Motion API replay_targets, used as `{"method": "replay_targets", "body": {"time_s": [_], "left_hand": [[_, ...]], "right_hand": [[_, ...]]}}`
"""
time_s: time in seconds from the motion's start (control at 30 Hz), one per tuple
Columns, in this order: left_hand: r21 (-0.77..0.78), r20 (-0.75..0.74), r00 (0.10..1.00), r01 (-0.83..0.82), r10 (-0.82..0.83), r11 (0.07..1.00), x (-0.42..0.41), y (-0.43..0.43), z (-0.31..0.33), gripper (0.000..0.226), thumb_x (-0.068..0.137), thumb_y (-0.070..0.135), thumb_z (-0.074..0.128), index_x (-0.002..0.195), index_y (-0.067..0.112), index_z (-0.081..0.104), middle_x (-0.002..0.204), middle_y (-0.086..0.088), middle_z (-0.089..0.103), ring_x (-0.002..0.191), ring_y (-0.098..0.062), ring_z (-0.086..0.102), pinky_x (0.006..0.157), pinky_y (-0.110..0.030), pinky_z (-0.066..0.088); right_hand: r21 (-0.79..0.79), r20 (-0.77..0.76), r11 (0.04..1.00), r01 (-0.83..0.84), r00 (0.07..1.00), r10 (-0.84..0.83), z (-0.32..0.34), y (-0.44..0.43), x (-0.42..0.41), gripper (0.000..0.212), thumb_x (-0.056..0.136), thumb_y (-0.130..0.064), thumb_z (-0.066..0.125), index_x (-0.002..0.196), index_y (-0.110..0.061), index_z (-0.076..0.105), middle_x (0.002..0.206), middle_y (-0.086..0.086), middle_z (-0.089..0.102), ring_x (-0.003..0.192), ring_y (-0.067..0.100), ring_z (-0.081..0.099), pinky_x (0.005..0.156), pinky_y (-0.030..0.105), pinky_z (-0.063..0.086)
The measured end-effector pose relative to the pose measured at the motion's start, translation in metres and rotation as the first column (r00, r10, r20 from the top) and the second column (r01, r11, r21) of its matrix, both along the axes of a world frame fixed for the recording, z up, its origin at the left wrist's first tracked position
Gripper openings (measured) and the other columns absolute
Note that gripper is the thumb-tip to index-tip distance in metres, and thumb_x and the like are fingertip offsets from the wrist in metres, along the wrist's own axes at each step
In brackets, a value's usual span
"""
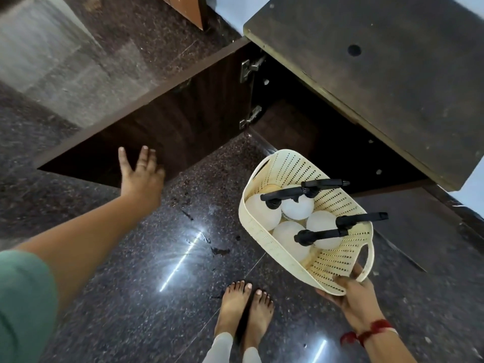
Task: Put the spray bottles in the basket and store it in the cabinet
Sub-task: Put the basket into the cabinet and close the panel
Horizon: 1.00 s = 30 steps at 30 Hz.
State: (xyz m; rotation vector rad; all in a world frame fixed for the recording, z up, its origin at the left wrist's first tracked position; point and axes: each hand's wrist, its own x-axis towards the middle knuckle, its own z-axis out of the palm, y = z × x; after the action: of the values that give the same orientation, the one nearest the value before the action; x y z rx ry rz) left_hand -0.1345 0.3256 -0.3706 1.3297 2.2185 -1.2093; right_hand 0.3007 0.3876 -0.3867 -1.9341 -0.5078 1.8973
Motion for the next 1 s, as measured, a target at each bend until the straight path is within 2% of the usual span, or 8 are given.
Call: {"method": "replay_targets", "body": {"time_s": [0.07, 0.1, 0.17, 0.23, 0.43, 0.6, 0.77, 1.0], "left_hand": [[0.13, 0.424, 0.841, -0.424, 0.337, 0.896, 0.027, 0.014, -0.002, 0.08, 0.084, 0.066, 0.053, 0.15, 0.029, 0.028, 0.163, -0.008, 0.008, 0.151, -0.03, 0.003, 0.116, -0.064, 0.007], [0.032, 0.685, 0.506, -0.739, 0.524, 0.673, 0.042, 0.023, -0.003, 0.086, 0.081, 0.074, 0.05, 0.151, 0.031, 0.026, 0.163, -0.006, 0.011, 0.15, -0.03, 0.01, 0.117, -0.06, 0.013], [-0.381, 0.85, -0.259, -0.904, 0.458, 0.195, 0.073, 0.041, -0.008, 0.086, 0.081, 0.077, 0.042, 0.152, 0.033, 0.023, 0.162, -0.003, 0.016, 0.148, -0.029, 0.02, 0.114, -0.056, 0.023], [-0.509, 0.835, -0.459, -0.854, 0.303, 0.111, 0.095, 0.058, -0.018, 0.081, 0.082, 0.075, 0.041, 0.151, 0.037, 0.022, 0.161, -0.003, 0.02, 0.146, -0.03, 0.026, 0.112, -0.058, 0.029], [-0.305, 0.952, -0.302, -0.95, 0.043, 0.072, 0.117, 0.125, -0.071, 0.042, 0.099, 0.041, 0.049, 0.14, 0.039, 0.04, 0.123, 0.007, 0.06, 0.098, -0.008, 0.059, 0.076, -0.032, 0.051], [-0.167, 0.977, -0.176, -0.983, -0.118, 0.078, 0.116, 0.187, -0.119, 0.045, 0.104, 0.013, 0.041, 0.146, 0.03, 0.038, 0.139, -0.004, 0.055, 0.123, -0.024, 0.055, 0.098, -0.038, 0.048], [-0.141, 0.977, -0.156, -0.984, -0.147, 0.113, 0.111, 0.234, -0.158, 0.055, 0.101, -0.003, 0.032, 0.149, 0.025, 0.034, 0.143, -0.009, 0.051, 0.129, -0.029, 0.052, 0.09, -0.034, 0.048], [-0.067, 0.99, -0.082, -0.989, -0.115, 0.133, 0.107, 0.277, -0.204, 0.062, 0.098, -0.004, 0.027, 0.147, 0.034, 0.034, 0.102, 0.011, 0.062, 0.08, -0.005, 0.061, 0.049, -0.017, 0.055]], "right_hand": [[0.006, 0.002, 1.0, -0.014, 1.0, 0.014, -0.005, 0.008, -0.006, 0.053, 0.087, 0.019, 0.039, 0.127, -0.014, 0.051, 0.102, 0.012, 0.065, 0.09, 0.036, 0.062, 0.051, 0.043, 0.06], [0.007, 0.008, 1.0, -0.015, 1.0, 0.015, -0.008, 0.012, -0.009, 0.053, 0.087, 0.019, 0.038, 0.127, -0.014, 0.051, 0.102, 0.012, 0.064, 0.09, 0.036, 0.062, 0.052, 0.044, 0.06], [0.015, 0.018, 1.0, -0.023, 1.0, 0.023, -0.017, 0.024, -0.017, 0.053, 0.088, 0.018, 0.038, 0.127, -0.015, 0.05, 0.102, 0.012, 0.064, 0.09, 0.035, 0.062, 0.052, 0.044, 0.06], [0.02, 0.021, 0.999, -0.044, 0.999, 0.044, -0.025, 0.038, -0.026, 0.05, 0.088, 0.018, 0.038, 0.123, -0.016, 0.052, 0.102, 0.011, 0.064, 0.089, 0.034, 0.063, 0.051, 0.042, 0.06], [0.081, 0.024, 0.996, -0.044, 0.999, 0.042, -0.089, 0.097, -0.051, 0.037, 0.087, 0.017, 0.041, 0.109, -0.01, 0.055, 0.097, 0.01, 0.064, 0.084, 0.031, 0.063, 0.046, 0.037, 0.058], [0.153, 0.012, 0.988, -0.007, 1.0, 0.005, -0.149, 0.148, -0.067, 0.034, 0.088, 0.016, 0.043, 0.11, -0.006, 0.055, 0.097, 0.013, 0.064, 0.077, 0.031, 0.066, 0.045, 0.037, 0.058], [0.203, 0.015, 0.979, -0.03, 1.0, 0.027, -0.182, 0.199, -0.076, 0.037, 0.088, 0.014, 0.042, 0.116, -0.009, 0.054, 0.102, 0.014, 0.064, 0.08, 0.031, 0.066, 0.054, 0.045, 0.057], [0.235, 0.074, 0.971, -0.034, 0.997, 0.017, -0.202, 0.243, -0.08, 0.029, 0.09, 0.007, 0.043, 0.107, -0.014, 0.054, 0.096, 0.009, 0.066, 0.075, 0.025, 0.066, 0.053, 0.041, 0.056]]}}
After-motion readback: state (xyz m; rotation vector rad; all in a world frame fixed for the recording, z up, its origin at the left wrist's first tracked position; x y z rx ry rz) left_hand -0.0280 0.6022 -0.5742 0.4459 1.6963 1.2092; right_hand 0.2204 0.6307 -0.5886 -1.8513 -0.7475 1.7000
